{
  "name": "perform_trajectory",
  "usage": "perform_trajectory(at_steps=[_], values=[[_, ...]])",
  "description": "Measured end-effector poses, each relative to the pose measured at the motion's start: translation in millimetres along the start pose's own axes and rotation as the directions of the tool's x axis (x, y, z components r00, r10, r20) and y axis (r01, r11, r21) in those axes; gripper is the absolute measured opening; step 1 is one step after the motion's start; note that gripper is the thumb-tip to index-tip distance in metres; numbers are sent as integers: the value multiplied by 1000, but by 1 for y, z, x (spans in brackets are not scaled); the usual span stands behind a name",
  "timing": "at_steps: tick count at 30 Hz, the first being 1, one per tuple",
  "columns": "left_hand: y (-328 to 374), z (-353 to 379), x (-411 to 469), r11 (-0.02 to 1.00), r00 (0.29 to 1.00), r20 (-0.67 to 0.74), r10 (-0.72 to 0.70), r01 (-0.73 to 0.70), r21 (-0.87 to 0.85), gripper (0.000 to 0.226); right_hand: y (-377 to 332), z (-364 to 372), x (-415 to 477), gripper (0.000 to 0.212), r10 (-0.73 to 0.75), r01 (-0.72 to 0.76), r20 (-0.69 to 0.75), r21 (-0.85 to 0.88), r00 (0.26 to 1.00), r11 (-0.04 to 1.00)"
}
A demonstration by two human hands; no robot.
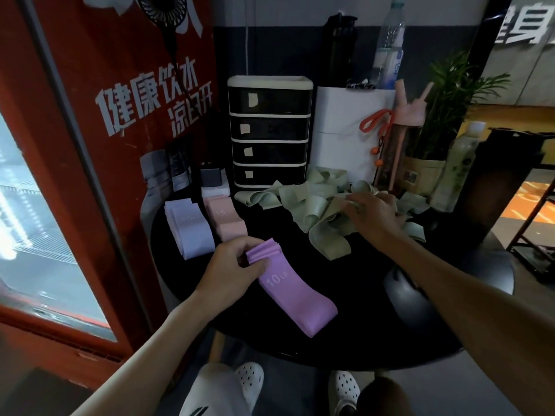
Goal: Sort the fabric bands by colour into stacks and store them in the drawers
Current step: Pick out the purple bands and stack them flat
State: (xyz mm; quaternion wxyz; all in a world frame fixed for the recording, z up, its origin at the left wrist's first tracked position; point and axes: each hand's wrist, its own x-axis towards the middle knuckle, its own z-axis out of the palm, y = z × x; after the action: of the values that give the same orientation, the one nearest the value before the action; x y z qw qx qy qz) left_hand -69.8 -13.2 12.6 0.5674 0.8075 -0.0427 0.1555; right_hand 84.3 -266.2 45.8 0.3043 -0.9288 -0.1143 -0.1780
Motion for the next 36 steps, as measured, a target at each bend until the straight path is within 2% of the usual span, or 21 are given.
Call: perform_trajectory(at_steps=[2, 4, 7, 10, 11, 14, 17, 21, 23, 26, 29, 31, 34, 36], values=[[3, -1, 1, 1000, 1000, 5, -10, 10, -14, 29, 3, -1, -7, 39, -46, 47, 48, -24, 998, 999], [5, -2, 2, 999, 1000, 15, -21, 22, -30, 26, 2, -5, -21, 38, -12, 12, 74, 2, 997, 1000], [8, -3, 3, 998, 999, 20, -29, 30, -55, 23, -15, -14, -66, 49, -2, -10, 56, 213, 998, 977], [15, -2, 5, 996, 1000, -1, -25, 25, -83, 23, -36, -11, -115, 36, 4, -115, 257, 417, 966, 902], [18, -1, 5, 995, 1000, -3, -26, 26, -94, 24, -43, -8, -128, 38, 3, -130, 297, 408, 955, 903], [27, 3, 5, 993, 1000, -4, -19, 18, -118, 24, -42, 2, -142, 47, 11, -98, 291, 287, 957, 953], [38, 4, 4, 990, 1000, -9, 17, -18, -137, 26, -48, -2, -145, 47, 4, -109, 335, 295, 942, 949], [49, 4, 5, 979, 998, -47, 43, -52, -196, 26, -51, -7, -148, 24, -38, -57, 413, 215, 910, 975], [52, 4, 5, 977, 996, -63, 58, -69, -201, 26, -49, -8, -147, 25, -59, -55, 426, 250, 903, 967], [51, 4, 2, 974, 990, -107, 86, -107, -200, 32, -49, -18, -142, 14, -111, 1, 300, 343, 948, 939], [36, 5, -1, 988, 993, -93, 79, -90, -126, 47, -44, -36, -134, 6, -178, 121, 149, 328, 973, 937], [22, 10, -4, 998, 999, -8, 44, -45, -38, 58, -35, -36, -130, 7, -233, 199, 135, 227, 963, 953], [4, 17, -5, 967, 989, 142, 39, -73, 246, 59, -18, -23, -133, 32, -203, 161, 243, 181, 949, 970], [1, 19, -5, 947, 977, 212, 29, -95, 307, 57, -13, -18, -136, 55, -159, 97, 273, 228, 949, 969]])
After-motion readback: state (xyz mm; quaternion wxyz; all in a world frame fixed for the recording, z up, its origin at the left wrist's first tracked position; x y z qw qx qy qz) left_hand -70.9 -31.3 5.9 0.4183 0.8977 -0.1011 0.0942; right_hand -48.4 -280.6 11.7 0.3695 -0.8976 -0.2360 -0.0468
